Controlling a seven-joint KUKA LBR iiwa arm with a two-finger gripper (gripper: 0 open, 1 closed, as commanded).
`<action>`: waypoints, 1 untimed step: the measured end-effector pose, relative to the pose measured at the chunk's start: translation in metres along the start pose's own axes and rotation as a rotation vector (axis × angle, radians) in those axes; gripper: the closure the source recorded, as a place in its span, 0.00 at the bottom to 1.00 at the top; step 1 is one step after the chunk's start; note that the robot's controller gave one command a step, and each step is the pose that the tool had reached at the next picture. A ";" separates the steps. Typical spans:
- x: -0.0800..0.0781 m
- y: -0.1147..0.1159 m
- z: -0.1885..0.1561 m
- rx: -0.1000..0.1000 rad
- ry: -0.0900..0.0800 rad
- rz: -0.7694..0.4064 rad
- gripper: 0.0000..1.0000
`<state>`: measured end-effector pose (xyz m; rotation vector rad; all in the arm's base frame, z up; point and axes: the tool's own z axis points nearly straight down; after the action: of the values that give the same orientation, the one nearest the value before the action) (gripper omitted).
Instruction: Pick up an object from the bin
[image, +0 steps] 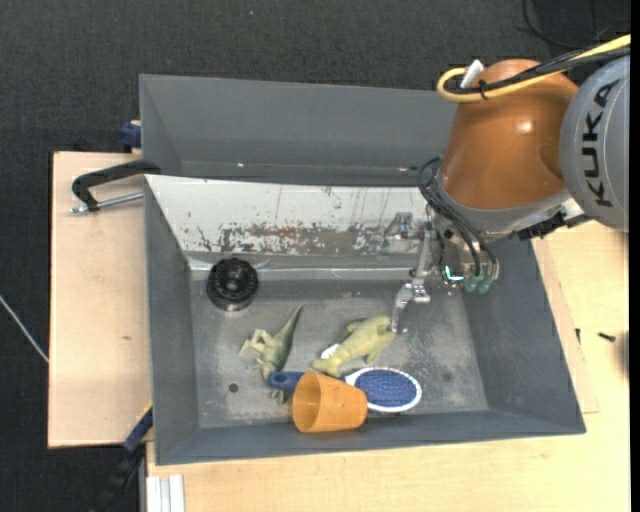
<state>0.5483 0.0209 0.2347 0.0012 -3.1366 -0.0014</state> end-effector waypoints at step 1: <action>0.001 -0.031 0.147 0.007 -0.012 -0.431 0.00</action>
Offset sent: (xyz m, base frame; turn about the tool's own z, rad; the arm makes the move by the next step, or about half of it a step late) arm -0.0073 -0.0299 -0.1543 -0.4311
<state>0.5465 -0.0104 0.0879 0.6751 -3.0757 0.0087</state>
